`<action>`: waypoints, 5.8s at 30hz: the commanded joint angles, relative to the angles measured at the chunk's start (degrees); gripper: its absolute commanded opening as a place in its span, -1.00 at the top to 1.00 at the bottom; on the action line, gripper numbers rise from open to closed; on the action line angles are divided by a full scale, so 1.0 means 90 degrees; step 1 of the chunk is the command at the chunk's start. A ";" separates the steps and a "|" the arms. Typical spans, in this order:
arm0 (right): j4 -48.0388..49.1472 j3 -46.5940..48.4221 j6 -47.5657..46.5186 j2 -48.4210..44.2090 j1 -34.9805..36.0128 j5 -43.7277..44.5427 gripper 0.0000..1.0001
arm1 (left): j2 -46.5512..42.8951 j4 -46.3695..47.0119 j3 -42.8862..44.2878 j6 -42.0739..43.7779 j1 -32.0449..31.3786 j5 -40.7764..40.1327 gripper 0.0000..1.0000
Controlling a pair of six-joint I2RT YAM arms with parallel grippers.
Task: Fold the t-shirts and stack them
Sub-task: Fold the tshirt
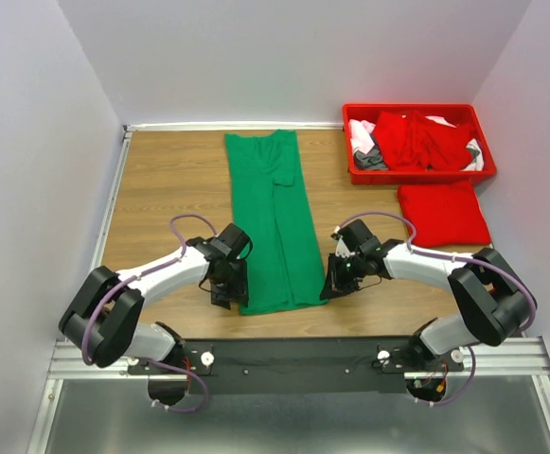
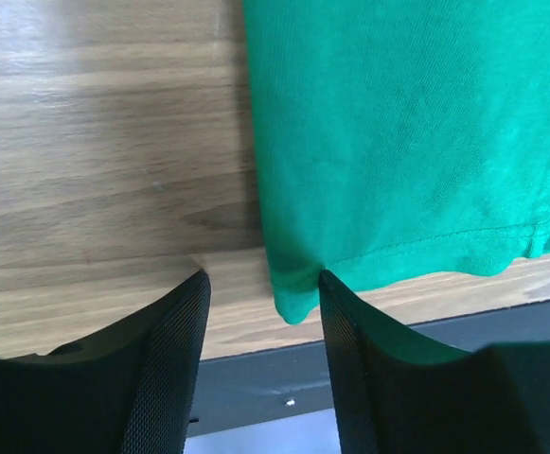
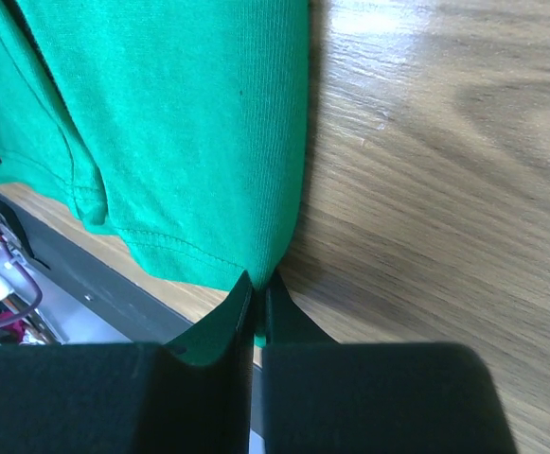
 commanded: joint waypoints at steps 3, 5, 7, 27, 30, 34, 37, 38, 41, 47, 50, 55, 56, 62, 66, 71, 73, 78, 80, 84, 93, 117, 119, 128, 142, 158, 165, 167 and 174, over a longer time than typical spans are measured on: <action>-0.0339 -0.0093 -0.0312 0.0203 0.0005 0.0437 0.80 | 0.0522 0.0249 -0.0150 -0.0245 -0.0276 -0.0174 -0.02; -0.0329 -0.0102 -0.0302 0.0173 0.0005 0.0427 0.80 | 0.0688 0.0258 -0.0140 -0.0264 -0.0413 -0.0185 0.14; -0.0338 -0.0093 -0.0292 0.0144 0.0005 0.0407 0.80 | 0.0767 0.0317 -0.0130 -0.0284 -0.0491 -0.0175 0.20; -0.1763 0.0979 -0.0682 -0.0600 -0.0053 0.0679 0.99 | -0.0630 0.0579 0.0377 -0.0060 -0.0327 0.0548 1.00; -0.1852 0.2011 -0.0897 -0.0141 -0.0258 0.0875 0.99 | -0.0299 0.0707 0.0923 0.0574 0.0298 0.0412 1.00; -0.1872 0.3283 -0.1141 0.0873 -0.0483 0.1061 0.99 | 0.0355 0.0970 0.1558 0.1424 0.1175 0.0235 1.00; -0.1881 0.4219 -0.1317 0.1392 -0.0581 0.1266 0.99 | 0.0658 0.1224 0.1861 0.1873 0.1558 0.0216 1.00; -0.1881 0.4417 -0.1356 0.1548 -0.0601 0.1305 0.99 | 0.0892 0.1274 0.1978 0.1961 0.1656 0.0129 1.00; -0.1872 0.5119 -0.1639 0.2144 -0.0669 0.1432 0.99 | 0.1409 0.1508 0.2573 0.2284 0.1940 0.0089 1.00; -0.1872 0.5883 -0.1913 0.2936 -0.0806 0.1716 0.99 | 0.2103 0.1879 0.3111 0.2567 0.2253 0.0060 1.00; -0.1872 0.6079 -0.1991 0.3210 -0.0894 0.1755 0.99 | 0.2387 0.1909 0.3287 0.2665 0.2321 -0.0008 1.00; -0.1872 0.6538 -0.2099 0.3542 -0.1001 0.1862 0.99 | 0.2631 0.2143 0.3532 0.2724 0.2409 -0.0145 1.00; -0.1872 0.6587 -0.2109 0.3600 -0.1020 0.1882 0.99 | 0.2671 0.2172 0.3571 0.2734 0.2428 -0.0126 1.00; -0.1872 0.7006 -0.2148 0.4030 -0.1138 0.1794 0.99 | 0.2964 0.2406 0.3796 0.2734 0.2507 -0.0126 1.00; -0.1862 0.7192 -0.2206 0.4235 -0.1167 0.1823 0.99 | 0.3218 0.2446 0.3961 0.2753 0.2536 -0.0135 1.00; -0.1765 0.7319 -0.2255 0.4586 -0.1177 0.1862 0.99 | 0.3462 0.2650 0.3874 0.2734 0.2575 -0.0126 1.00; -0.1735 0.7300 -0.2265 0.4684 -0.1177 0.1891 0.98 | 0.3501 0.2709 0.3816 0.2705 0.2575 -0.0116 0.91; -0.1706 0.7339 -0.2362 0.4705 -0.1177 0.1805 0.51 | 0.3443 0.2681 0.3698 0.2627 0.2575 -0.0165 0.04; -0.1715 0.7310 -0.2382 0.4569 -0.1177 0.1774 0.28 | 0.3171 0.2680 0.3679 0.2607 0.2575 -0.0243 -0.39; -0.1696 0.7115 -0.2324 0.3799 -0.1080 0.2057 -0.15 | 0.2498 0.2486 0.3659 0.2490 0.2556 -0.0428 -0.50; -0.1141 0.6295 -0.2031 0.3142 -0.0279 0.2097 0.10 | 0.1255 0.3021 0.2315 0.1554 0.1443 -0.0400 0.31; -0.0612 0.7385 -0.2127 0.5104 -0.0141 0.2535 0.59 | 0.2291 0.3764 0.1169 0.1425 0.0866 -0.0009 0.65; -0.0612 0.7747 -0.2196 0.5270 -0.0229 0.2711 0.59 | 0.2252 0.3764 0.1120 0.1425 0.0856 0.0001 0.65; -0.0612 0.9731 -0.2441 0.5721 -0.0591 0.2429 0.42 | 0.1920 0.3745 0.0808 0.1533 0.0827 0.0089 0.65; 0.0305 0.6158 -0.2402 0.4157 -0.0240 -0.1594 0.61 | 0.0885 0.3823 0.0329 0.1435 0.0817 -0.0009 0.65; 0.0804 0.7533 -0.2109 0.5856 0.0249 -0.1507 0.63 | 0.0991 0.4057 0.0105 0.1347 0.0817 0.0157 0.64; 0.0804 0.8597 -0.1992 0.6344 0.0035 -0.0775 0.60 | 0.1138 0.4301 -0.0159 0.1279 0.0817 0.0401 0.65; 0.0794 0.8832 -0.1885 0.6491 -0.0141 -0.0638 0.55 | 0.1148 0.4311 -0.0218 0.1279 0.0817 0.0401 0.64; 0.0785 0.9771 -0.1562 0.6590 -0.0708 -0.0079 0.46 | 0.0700 0.4185 -0.0199 0.1172 0.0817 0.0353 0.65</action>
